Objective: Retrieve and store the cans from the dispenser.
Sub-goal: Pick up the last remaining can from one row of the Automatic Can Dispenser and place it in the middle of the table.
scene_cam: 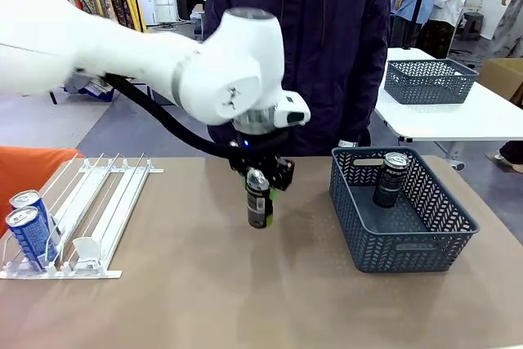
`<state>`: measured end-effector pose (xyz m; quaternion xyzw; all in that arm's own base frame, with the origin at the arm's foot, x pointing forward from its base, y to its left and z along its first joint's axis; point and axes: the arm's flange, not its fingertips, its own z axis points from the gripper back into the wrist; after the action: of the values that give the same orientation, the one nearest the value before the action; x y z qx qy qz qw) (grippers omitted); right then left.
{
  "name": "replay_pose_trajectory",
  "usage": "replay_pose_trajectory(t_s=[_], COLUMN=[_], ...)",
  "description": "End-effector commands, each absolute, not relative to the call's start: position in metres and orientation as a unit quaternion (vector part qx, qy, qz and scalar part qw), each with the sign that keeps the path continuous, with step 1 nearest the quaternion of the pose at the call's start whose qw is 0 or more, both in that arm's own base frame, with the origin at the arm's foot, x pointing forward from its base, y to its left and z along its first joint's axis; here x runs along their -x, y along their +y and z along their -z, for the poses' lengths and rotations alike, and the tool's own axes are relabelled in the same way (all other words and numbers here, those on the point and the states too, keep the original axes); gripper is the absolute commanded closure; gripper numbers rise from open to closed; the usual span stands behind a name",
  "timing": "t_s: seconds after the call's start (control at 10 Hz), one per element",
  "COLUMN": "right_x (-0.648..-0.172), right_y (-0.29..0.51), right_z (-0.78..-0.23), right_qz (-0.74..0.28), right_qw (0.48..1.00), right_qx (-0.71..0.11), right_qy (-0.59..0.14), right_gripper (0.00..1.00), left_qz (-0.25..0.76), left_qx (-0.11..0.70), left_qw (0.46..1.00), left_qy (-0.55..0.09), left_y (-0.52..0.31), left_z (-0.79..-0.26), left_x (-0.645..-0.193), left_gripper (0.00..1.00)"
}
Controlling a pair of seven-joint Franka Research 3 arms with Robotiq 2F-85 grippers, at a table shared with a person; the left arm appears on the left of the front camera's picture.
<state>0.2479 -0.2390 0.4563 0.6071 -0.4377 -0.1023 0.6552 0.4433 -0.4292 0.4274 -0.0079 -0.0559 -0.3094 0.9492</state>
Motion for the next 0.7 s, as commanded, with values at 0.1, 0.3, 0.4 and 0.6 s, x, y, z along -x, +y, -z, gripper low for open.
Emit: replay_pose_trajectory(t_s=[0.1,0.3,0.4,0.6], right_x=[-0.250,-0.250,-0.250,-0.250], right_y=[-0.238,-0.238,-0.238,-0.238], right_z=[-0.462,-0.462,-0.462,-0.462], right_qz=[0.109,0.109,0.109,0.109], right_qw=[0.646,0.646,0.646,0.646], right_qx=[-0.612,-0.612,-0.612,-0.612], right_qy=[-0.443,-0.443,-0.443,-0.443], right_gripper=[0.00,0.00,0.00,0.00], left_qz=[0.295,0.291,0.290,0.291], left_qx=[0.020,0.030,0.031,0.027], left_qw=[0.954,0.955,0.956,0.956], left_qy=[-0.045,-0.045,-0.040,-0.032], left_y=[-0.425,-0.419,-0.417,-0.414], left_z=[-0.420,-0.421,-0.420,-0.418], left_x=[-0.452,-0.454,-0.457,-0.459], left_gripper=[1.00,1.00,1.00,0.42])
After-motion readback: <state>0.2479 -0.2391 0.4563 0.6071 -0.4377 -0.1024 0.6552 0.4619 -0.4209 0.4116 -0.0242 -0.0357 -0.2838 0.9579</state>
